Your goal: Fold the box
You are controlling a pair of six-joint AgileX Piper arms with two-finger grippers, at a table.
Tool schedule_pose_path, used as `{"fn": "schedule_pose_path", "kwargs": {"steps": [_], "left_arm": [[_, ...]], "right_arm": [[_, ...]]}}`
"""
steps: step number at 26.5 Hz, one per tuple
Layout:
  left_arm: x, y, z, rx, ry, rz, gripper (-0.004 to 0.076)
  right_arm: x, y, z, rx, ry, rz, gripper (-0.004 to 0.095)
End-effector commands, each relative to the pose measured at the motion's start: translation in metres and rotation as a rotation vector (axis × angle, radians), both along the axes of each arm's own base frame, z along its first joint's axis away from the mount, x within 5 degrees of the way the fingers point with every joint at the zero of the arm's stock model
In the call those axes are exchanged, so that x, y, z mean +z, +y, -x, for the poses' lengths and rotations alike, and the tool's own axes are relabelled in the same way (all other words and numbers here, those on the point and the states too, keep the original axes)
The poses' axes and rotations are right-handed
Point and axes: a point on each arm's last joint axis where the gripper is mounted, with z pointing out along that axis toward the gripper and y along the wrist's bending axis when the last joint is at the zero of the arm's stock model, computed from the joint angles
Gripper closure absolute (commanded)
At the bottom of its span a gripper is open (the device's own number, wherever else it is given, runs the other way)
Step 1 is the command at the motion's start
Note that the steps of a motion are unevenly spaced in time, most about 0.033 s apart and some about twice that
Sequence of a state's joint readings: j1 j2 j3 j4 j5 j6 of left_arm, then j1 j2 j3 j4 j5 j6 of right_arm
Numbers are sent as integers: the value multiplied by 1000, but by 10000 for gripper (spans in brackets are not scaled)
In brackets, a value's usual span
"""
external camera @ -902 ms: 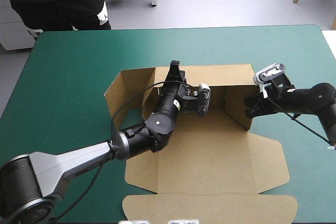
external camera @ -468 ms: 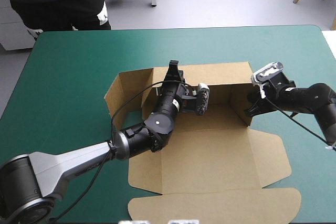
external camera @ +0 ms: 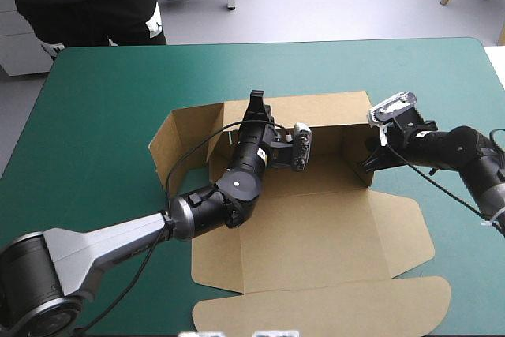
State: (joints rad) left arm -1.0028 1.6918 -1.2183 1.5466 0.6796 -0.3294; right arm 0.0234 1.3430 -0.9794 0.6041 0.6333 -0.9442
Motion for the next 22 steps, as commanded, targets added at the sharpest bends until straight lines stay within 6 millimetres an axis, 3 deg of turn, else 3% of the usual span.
{"fn": "schedule_pose_path", "kwargs": {"steps": [1, 4, 10, 12, 17, 22], "left_arm": [[24, -4, 7, -79, -51, 48, 725], [24, -4, 7, -78, -50, 49, 653], [28, -4, 7, -91, -98, 18, 339], [30, -5, 7, -113, -130, -3, 283], [33, -7, 7, -141, -169, -13, 283], [36, -12, 12, -146, -165, 95, 283]], "right_arm": [[18, 6, 3, 4, -53, -38, 924], [18, 6, 3, -10, -45, -51, 926], [18, 6, 3, -29, -32, -71, 926], [18, 6, 4, -37, -26, -80, 925], [18, 6, 4, -72, -6, -114, 926], [20, 1, 3, -150, 26, -104, 926]]}}
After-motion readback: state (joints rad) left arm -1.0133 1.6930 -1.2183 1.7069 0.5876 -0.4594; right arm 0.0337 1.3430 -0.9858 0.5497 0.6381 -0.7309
